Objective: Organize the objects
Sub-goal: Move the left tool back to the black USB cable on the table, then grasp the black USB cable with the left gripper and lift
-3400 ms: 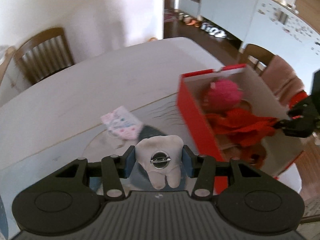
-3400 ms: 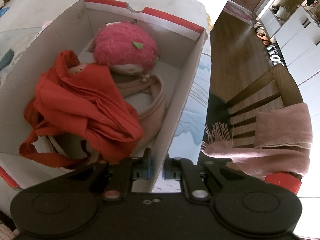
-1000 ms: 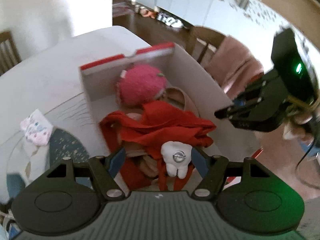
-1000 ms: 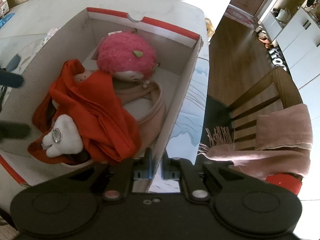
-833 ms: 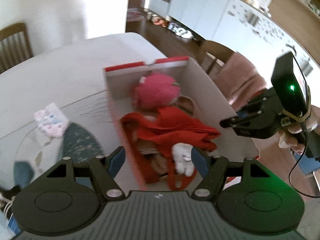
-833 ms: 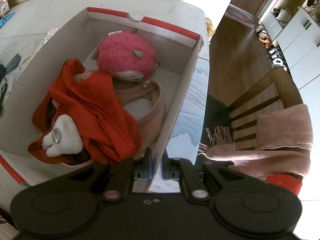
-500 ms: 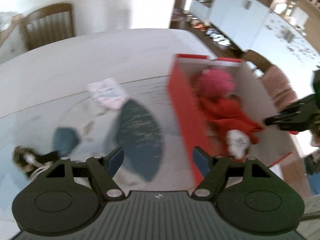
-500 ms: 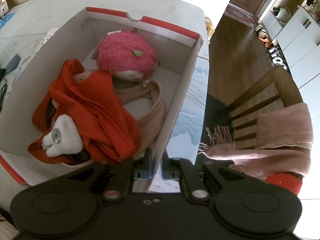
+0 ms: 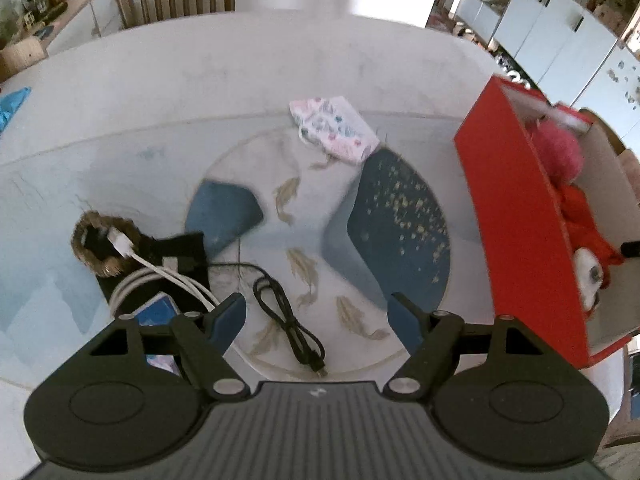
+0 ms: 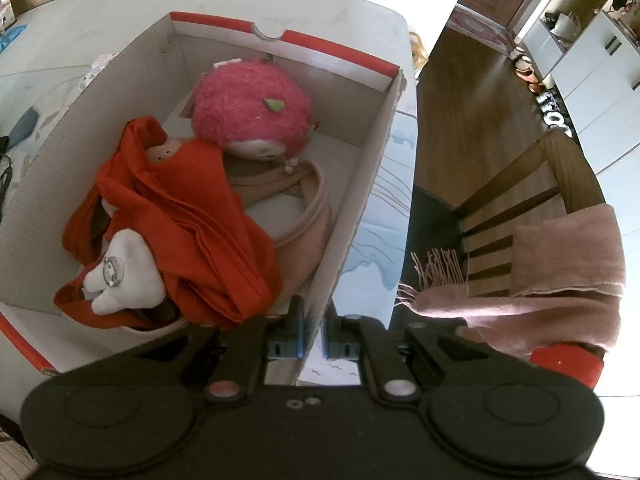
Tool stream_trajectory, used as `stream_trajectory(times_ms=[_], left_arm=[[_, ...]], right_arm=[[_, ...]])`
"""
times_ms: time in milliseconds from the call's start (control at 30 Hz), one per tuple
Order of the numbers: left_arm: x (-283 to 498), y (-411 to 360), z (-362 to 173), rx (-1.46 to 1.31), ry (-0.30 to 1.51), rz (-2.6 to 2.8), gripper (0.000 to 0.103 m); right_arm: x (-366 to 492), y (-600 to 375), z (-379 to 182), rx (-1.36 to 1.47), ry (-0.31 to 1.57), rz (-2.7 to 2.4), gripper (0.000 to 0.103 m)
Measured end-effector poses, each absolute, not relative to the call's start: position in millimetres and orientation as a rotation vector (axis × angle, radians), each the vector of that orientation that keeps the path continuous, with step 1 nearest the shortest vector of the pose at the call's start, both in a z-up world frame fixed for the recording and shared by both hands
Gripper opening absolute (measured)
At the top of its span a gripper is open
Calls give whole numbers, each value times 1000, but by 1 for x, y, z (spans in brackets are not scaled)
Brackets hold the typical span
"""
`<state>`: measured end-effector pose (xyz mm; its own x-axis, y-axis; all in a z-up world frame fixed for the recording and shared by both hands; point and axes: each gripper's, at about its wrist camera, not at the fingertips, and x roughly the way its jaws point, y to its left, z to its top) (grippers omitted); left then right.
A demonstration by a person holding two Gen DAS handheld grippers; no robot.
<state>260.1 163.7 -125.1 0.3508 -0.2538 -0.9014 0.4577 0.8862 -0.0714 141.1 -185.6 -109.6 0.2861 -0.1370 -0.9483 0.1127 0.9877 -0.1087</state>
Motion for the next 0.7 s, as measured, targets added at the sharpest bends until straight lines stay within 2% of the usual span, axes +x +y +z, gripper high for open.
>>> stream_trajectory(times_ms=[267,333,400,433,633,700], left_arm=[[254,162,-161,186,1171,-429,76],[254,162,-167,196,1174,-411,72],[256,163,-172,185,1193,-398,60],[256,164,-175,179,1206,-391,57],[258,166,-183,190,1219,-361,53],[260,166,-183,197,1213,-352,41]], right_arm=[[141,-186,-109,-19,1273,-171,7],[140,-186,-109,-20,1272,-171,7],[141,-186,-109,-20,1272,-171,7],[140,-186,-109,-21,1272,-171,7],[141,-186,-110,-25,1275,-171,7],[141,-186,-110,-25,1274,-171,7]])
